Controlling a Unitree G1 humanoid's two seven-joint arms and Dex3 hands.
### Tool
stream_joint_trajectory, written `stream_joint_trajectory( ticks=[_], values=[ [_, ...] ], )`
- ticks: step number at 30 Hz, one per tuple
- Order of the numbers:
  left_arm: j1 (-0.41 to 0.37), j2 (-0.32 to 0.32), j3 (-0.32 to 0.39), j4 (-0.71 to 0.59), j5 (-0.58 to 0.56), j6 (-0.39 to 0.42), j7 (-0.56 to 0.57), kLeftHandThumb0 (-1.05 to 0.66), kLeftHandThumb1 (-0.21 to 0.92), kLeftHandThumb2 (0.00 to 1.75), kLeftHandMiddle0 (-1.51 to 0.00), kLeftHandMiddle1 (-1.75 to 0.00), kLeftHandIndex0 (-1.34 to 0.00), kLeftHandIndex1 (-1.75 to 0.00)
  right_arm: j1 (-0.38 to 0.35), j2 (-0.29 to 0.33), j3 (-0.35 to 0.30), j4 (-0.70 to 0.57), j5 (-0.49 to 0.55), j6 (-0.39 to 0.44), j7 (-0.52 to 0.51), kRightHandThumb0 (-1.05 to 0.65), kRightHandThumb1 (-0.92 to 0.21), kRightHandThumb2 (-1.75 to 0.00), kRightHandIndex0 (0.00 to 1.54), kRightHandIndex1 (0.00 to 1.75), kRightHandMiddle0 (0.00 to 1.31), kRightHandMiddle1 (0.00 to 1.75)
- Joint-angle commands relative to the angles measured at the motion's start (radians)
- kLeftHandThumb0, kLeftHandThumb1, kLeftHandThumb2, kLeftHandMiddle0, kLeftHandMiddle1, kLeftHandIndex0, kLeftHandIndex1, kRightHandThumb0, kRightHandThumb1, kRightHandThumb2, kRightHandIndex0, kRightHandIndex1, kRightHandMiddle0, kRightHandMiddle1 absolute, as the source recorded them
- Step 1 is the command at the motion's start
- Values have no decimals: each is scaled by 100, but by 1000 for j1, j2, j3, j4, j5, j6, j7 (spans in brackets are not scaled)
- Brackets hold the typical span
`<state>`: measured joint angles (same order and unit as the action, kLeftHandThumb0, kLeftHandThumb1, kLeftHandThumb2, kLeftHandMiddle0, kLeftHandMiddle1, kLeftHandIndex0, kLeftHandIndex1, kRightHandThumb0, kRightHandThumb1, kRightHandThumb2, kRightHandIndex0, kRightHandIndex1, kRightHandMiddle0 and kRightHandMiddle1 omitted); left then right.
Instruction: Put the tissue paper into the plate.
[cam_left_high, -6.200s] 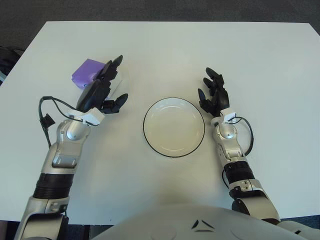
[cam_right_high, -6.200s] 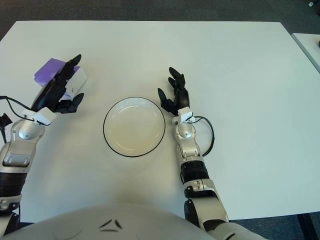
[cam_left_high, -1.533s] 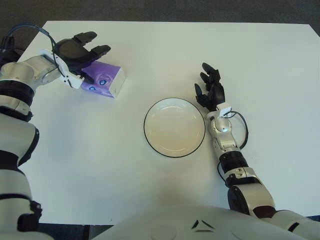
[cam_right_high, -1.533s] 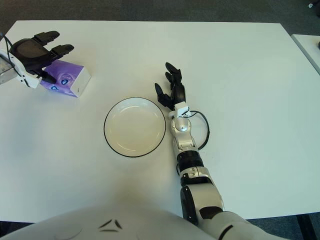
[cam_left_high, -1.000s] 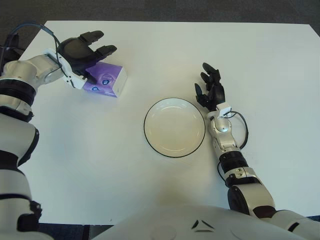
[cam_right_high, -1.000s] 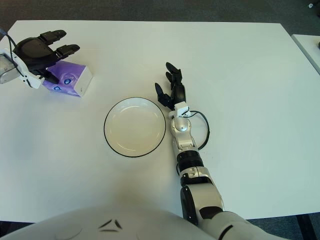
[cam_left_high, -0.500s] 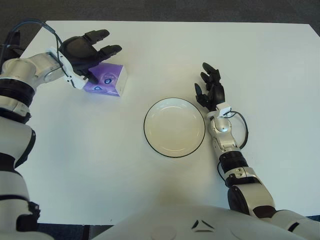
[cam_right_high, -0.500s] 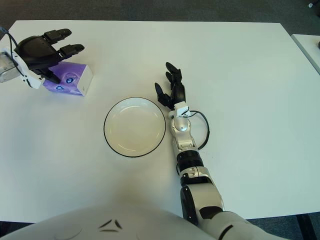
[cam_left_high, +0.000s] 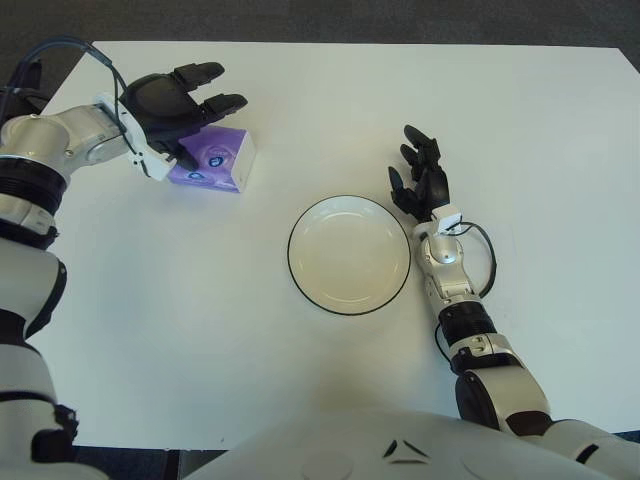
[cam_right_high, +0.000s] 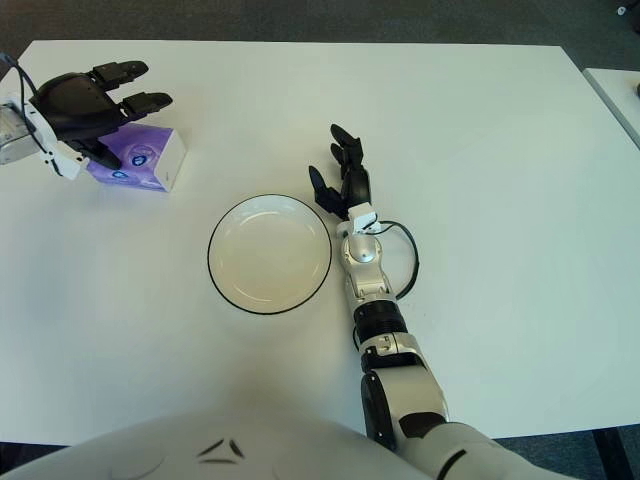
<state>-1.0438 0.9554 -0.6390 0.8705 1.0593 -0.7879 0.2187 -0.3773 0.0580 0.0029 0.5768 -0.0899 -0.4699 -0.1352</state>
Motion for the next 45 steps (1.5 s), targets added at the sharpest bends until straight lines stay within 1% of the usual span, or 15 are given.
stream_joint_trajectory(
  ticks=[1, 9, 12, 22, 31, 35, 38, 45],
  values=[
    [25, 20, 17, -12, -31, -25, -70, -105, 91, 11, -7, -1, 0, -40, 96, 6, -2, 86, 8, 66, 4, -61, -91, -46, 9, 57, 0, 58],
    [35, 24, 34, -32, -65, -49, -177, -105, 92, 13, -5, 0, 0, -36, 96, 9, -2, 85, 8, 62, 1, -62, -90, -45, 9, 57, 0, 60],
    [39, 23, 42, -38, -80, -52, -220, -105, 91, 12, -3, 0, 0, -34, 96, 10, -2, 84, 7, 62, 0, -62, -91, -45, 9, 57, 0, 60],
    [61, 8, 66, -46, -104, -26, -307, -105, 89, 11, -1, 0, 0, -32, 93, 11, -1, 86, 7, 61, 0, -62, -91, -45, 9, 57, 0, 61],
    [67, -1, 61, -54, -97, 11, -359, -105, 89, 10, -1, 0, 0, -30, 94, 15, -1, 86, 7, 54, -4, -61, -91, -45, 9, 56, 0, 62],
    [77, -17, 51, -54, -90, 46, -399, -105, 88, 9, 0, 0, 0, -28, 96, 15, -1, 82, 8, 56, -3, -60, -91, -45, 9, 56, 0, 61],
    [79, -19, 53, -54, -93, 51, -412, -104, 88, 9, 0, 0, 0, -28, 98, 15, -2, 81, 9, 57, -3, -60, -91, -46, 9, 56, 0, 61],
    [75, -49, 26, -16, -54, 87, -386, -104, 87, 9, 0, 0, 0, -24, 101, 16, -2, 79, 12, 56, -1, -60, -90, -46, 9, 56, 0, 60]
  ],
)
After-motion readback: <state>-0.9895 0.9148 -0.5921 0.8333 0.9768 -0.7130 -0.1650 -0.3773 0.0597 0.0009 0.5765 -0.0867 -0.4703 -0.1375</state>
